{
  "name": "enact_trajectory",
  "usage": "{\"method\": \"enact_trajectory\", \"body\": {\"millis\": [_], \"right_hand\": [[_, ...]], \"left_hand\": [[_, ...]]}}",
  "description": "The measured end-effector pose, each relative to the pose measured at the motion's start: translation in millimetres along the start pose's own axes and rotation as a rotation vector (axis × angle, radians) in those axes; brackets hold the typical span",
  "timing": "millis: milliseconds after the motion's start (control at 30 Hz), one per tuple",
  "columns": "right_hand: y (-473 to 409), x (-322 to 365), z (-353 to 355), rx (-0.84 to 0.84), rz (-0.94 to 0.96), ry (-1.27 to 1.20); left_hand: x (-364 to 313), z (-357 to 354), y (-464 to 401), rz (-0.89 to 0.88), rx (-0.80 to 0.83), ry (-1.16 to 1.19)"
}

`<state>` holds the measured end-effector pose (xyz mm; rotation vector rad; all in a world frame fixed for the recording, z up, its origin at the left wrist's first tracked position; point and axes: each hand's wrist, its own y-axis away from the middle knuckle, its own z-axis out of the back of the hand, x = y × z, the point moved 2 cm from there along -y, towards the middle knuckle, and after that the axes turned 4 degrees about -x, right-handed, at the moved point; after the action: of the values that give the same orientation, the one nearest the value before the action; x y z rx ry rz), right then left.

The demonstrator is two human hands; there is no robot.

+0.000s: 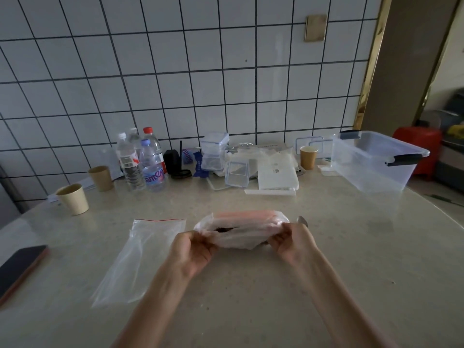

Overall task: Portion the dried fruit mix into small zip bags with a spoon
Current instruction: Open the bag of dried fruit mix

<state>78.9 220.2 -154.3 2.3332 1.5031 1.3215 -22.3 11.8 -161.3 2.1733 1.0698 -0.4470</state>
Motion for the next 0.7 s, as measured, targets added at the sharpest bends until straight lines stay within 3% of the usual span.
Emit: {"method": "enact_trajectory", "body": {"millis": [100, 300, 400, 533, 600, 700], "right_hand": [[2, -8, -2, -0.006, 0.006, 0.123], [0, 6, 1, -0.026, 0.124, 0.672], [-1, 12, 3, 0.082, 0.276, 0.944], [-3, 13, -9, 0.151, 0.609, 1.174], [-5, 11, -16, 0.135, 0.673, 1.246], [-13, 6, -22, 0.085, 0.607, 1.258]], "left_hand": [[5, 0, 0, -0.044, -0.029, -0.062], [-4, 10, 2, -0.140, -0.153, -0.536], [-15, 12, -3, -0.377, -0.257, -0.871], [-22, -1, -8, -0.688, -0.177, -1.246], [-24, -3, -16, -0.680, -0.175, -1.272], [-28, -8, -25, -0.610, -0.215, -1.287]]}}
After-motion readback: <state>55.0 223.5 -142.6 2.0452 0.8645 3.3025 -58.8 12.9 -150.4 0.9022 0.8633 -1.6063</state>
